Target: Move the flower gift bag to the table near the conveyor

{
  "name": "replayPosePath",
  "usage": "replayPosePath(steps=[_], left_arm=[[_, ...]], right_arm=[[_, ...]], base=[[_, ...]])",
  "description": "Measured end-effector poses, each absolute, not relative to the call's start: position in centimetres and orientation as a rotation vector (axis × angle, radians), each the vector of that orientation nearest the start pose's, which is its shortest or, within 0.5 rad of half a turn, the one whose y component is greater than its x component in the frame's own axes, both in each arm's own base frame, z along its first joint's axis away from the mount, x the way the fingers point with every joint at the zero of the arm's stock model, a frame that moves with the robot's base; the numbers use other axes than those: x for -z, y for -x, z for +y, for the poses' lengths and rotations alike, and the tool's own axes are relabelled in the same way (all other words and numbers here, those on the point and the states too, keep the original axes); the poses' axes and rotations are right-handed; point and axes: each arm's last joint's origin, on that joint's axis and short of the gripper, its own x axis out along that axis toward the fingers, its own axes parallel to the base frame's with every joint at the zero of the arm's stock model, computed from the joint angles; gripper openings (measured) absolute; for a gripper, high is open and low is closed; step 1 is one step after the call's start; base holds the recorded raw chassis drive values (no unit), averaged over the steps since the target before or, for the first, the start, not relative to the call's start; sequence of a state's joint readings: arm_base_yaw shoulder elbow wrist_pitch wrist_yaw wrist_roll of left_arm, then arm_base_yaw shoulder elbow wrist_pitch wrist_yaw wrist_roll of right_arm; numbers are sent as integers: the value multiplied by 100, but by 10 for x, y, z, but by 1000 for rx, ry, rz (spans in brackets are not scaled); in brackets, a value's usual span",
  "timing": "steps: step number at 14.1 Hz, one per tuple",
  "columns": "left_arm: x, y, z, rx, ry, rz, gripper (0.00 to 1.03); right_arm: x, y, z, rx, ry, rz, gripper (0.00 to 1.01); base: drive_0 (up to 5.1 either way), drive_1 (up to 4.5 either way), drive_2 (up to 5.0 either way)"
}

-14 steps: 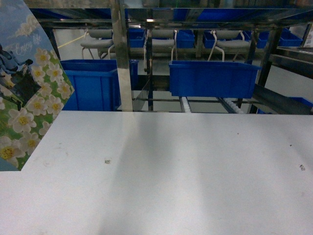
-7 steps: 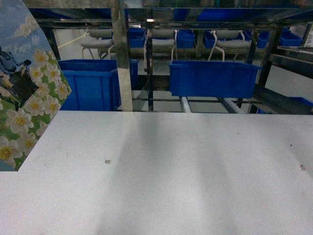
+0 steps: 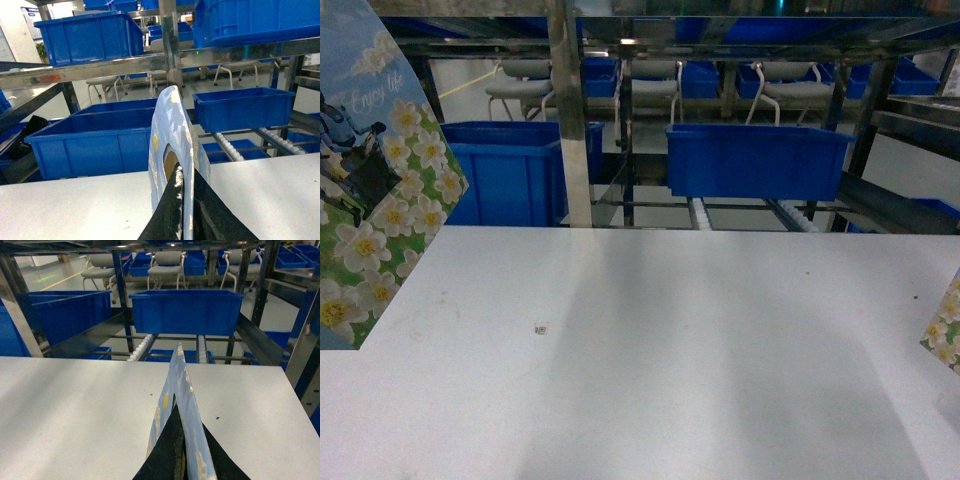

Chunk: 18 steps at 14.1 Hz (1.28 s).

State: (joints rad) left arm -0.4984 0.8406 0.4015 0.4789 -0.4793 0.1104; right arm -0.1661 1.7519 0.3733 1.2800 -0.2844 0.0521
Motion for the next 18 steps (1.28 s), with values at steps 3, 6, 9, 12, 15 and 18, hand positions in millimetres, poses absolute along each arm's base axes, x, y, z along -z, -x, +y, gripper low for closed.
replayPosePath(steps=[3,6,9,12,15,18], left_arm=[[-254,-168,-76,17,-92,-36,2],[-254,-168,-76,17,-92,-36,2],[-254,-168,-76,17,-92,-37,2],[-254,-168,-76,17,-92,-36,2],[-254,-168,-76,17,-92,-36,2],[-254,-168,-76,17,-92,-36,2]], right_arm=[[-108,-287,-49,-110,-85,139,2],[-99,-309,-62,-76,-96,137,2],[-79,-303,-66,-76,-123,210,2],[-66,-297,-67,-80,-147,237,2],[-64,-293,-59,-82,-148,252,18],[-65,-278,-51,-21,-173,291,58]], base=[[-510,236,236],[-510,236,236],[-510,236,236],[-510,236,236],[-510,236,236],[-510,236,236]])
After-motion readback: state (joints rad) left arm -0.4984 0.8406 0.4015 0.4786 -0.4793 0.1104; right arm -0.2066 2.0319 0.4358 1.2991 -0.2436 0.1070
